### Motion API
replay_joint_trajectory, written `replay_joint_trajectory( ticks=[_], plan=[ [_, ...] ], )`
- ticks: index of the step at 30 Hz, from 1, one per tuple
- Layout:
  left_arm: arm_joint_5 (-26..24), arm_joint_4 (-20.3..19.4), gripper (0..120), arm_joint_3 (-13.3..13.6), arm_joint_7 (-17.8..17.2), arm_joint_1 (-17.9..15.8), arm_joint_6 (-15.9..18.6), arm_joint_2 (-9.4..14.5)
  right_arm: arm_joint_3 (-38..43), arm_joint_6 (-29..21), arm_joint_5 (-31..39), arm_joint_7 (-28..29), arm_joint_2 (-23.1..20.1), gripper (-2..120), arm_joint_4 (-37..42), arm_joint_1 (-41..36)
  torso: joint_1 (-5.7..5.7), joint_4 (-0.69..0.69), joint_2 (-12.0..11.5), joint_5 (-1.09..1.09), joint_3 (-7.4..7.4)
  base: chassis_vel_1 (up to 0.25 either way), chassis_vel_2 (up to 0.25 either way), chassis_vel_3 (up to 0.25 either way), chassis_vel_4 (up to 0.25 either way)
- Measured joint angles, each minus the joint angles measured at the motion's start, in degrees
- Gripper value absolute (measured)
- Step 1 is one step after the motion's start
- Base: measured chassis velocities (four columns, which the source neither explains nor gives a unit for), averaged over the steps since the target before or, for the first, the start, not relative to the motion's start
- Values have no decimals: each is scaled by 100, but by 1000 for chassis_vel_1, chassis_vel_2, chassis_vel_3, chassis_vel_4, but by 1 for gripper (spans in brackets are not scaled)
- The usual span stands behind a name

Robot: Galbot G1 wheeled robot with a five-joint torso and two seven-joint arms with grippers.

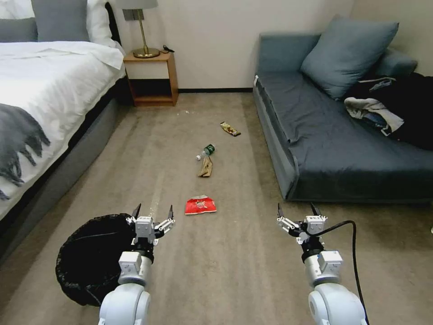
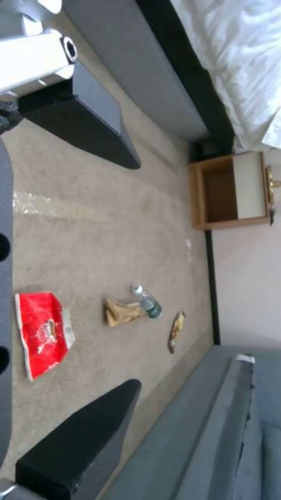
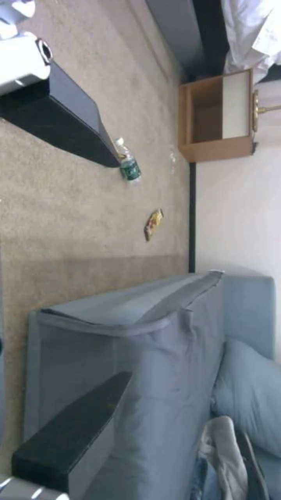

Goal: Pick up the trash bin, then pick up the garbage on the floor and place it into the trash bin.

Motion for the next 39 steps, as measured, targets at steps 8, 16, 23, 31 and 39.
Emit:
replay_joint_trajectory(
  ticks=[8,16,23,31,39],
  plan=[
    [0,0,100,0,0,0,0,0,0,0,0,0,0,100,0,0,0,0,0,0,0,0,0,0,0],
    [0,0,100,0,0,0,0,0,0,0,0,0,0,100,0,0,0,0,0,0,0,0,0,0,0],
    [0,0,100,0,0,0,0,0,0,0,0,0,0,100,0,0,0,0,0,0,0,0,0,0,0],
    [0,0,100,0,0,0,0,0,0,0,0,0,0,100,0,0,0,0,0,0,0,0,0,0,0],
    [0,0,100,0,0,0,0,0,0,0,0,0,0,100,0,0,0,0,0,0,0,0,0,0,0]
  ],
)
